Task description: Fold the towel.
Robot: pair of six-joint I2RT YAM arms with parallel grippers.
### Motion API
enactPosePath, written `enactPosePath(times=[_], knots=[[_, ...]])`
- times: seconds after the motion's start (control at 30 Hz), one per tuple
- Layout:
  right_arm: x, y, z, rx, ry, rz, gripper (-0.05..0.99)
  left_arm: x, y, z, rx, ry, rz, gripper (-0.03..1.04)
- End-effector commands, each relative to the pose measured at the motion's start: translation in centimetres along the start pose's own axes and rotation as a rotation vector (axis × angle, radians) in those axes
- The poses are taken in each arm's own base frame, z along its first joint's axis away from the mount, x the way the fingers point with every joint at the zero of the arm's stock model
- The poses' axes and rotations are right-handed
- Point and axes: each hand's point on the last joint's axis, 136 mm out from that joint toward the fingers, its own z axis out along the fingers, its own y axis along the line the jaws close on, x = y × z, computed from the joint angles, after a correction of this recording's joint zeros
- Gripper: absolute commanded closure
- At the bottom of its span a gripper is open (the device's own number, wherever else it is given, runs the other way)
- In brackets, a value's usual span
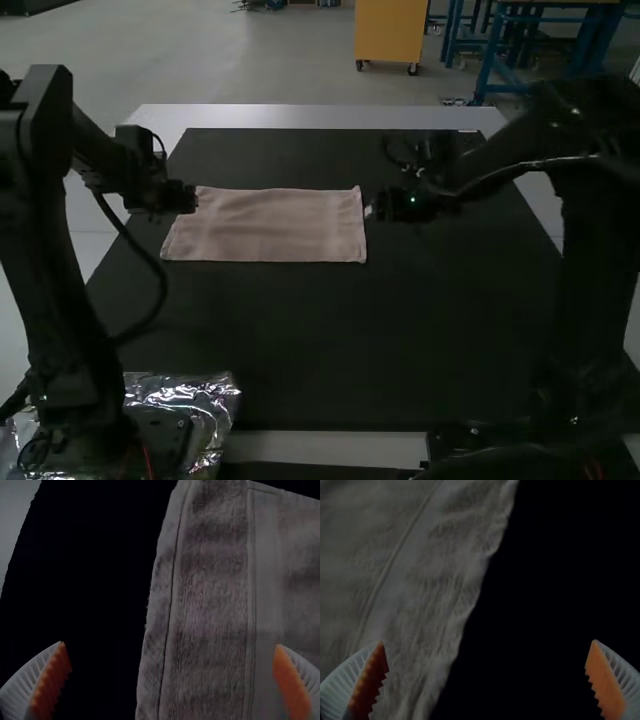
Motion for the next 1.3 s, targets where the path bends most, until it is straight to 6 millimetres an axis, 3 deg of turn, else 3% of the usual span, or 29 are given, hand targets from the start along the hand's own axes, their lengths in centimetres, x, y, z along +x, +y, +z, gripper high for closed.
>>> enactPosePath(times=[0.0,0.43,0.87,1.27], knots=[[-1.8,0.6,1.1,-0.005,-0.038,-0.014,0.03,-1.9,0.2,0.9,0.004,-0.042,0.01,0.06],[-4.8,2.0,5.7,-0.035,-0.077,-0.055,0.03,-3.2,0.7,4.3,-0.001,-0.068,0.034,0.06],[-6.4,1.0,8.5,-0.018,-0.096,-0.08,0.03,-4.9,0.9,6.1,-0.004,-0.091,0.043,0.06],[-6.8,0.0,10.8,-0.011,-0.087,-0.072,0.03,-4.5,1.0,8.0,-0.004,-0.061,0.051,0.06]])
